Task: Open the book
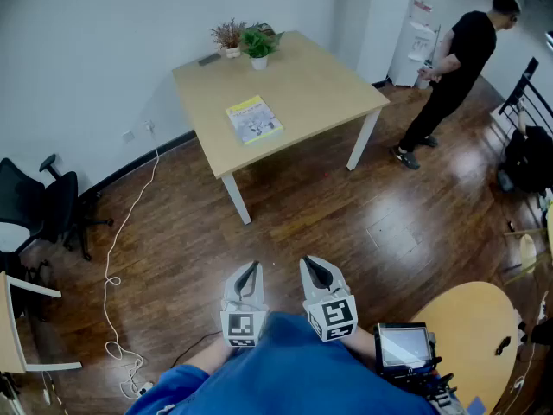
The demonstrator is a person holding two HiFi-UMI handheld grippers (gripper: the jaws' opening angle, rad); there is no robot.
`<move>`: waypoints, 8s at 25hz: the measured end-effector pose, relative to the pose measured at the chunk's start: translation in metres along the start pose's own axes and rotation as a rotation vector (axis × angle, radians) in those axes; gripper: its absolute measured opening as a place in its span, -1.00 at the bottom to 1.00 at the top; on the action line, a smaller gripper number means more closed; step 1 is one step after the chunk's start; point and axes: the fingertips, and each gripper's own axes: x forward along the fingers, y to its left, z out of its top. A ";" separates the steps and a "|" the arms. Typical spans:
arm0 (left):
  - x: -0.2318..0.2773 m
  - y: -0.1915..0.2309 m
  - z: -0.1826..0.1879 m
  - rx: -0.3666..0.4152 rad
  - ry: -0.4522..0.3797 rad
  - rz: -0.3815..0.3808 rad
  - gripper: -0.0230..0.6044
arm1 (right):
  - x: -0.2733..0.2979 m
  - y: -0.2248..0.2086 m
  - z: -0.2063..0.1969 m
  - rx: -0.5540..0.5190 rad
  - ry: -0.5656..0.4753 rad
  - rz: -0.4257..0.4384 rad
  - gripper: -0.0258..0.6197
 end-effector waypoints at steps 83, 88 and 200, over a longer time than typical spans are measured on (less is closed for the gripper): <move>0.441 0.220 0.006 -0.070 0.101 0.064 -0.90 | 0.447 -0.229 0.062 0.018 0.153 0.046 -0.91; 0.458 0.237 -0.003 -0.074 0.132 0.066 -0.91 | 0.478 -0.236 0.059 0.016 0.175 0.062 -0.91; 0.599 0.302 -0.070 -0.104 0.444 0.364 -0.90 | 0.651 -0.284 -0.077 0.260 0.884 0.690 -0.87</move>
